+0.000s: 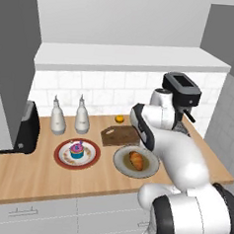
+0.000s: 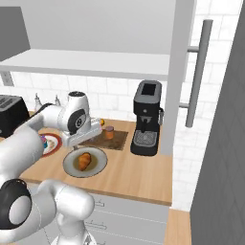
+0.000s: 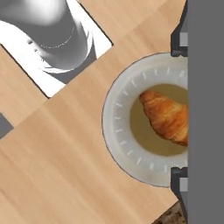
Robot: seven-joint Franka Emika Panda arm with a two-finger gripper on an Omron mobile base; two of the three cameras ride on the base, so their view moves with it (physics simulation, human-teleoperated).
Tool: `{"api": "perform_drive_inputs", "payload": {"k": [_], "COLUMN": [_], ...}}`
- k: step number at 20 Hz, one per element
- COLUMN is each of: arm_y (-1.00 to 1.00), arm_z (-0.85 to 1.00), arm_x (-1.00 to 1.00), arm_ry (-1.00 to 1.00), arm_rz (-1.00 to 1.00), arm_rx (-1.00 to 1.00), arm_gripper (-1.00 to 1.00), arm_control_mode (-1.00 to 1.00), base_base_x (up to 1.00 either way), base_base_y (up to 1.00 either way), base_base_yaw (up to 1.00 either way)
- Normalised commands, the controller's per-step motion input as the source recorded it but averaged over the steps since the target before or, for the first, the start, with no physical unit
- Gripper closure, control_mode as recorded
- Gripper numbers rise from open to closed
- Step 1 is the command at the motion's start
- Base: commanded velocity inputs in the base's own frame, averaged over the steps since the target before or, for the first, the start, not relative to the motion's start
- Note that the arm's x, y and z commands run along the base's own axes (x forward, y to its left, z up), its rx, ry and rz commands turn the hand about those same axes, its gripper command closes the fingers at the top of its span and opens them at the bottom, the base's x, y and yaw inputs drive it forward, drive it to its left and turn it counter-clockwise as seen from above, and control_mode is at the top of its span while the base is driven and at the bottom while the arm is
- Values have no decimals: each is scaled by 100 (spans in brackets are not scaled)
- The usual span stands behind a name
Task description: From the different types of pastries on the counter, select a croissant and place it on the cutting board. Then retrieve a jar of jam from the cabinet and place it alongside the croissant on the cutting board.
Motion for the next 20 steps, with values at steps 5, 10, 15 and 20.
{"api": "perform_drive_inputs", "payload": {"k": [5,10,15,20], "arm_y": [47,79,6,27], "arm_z": [-29,-12,-44,3], "arm_x": [0,2,26,57], "arm_ry": [-5,-2,3,5], "arm_rz": [-58,-46,-37,-55], "arm_rx": [8,4,-1,2], "arm_gripper": [-100,-100,-100,-100], "arm_control_mode": [-100,-100,-100,-100], "base_base_x": [0,0,0,0], "base_base_y": [0,0,0,0], "base_base_yaw": [0,0,0,0]}}
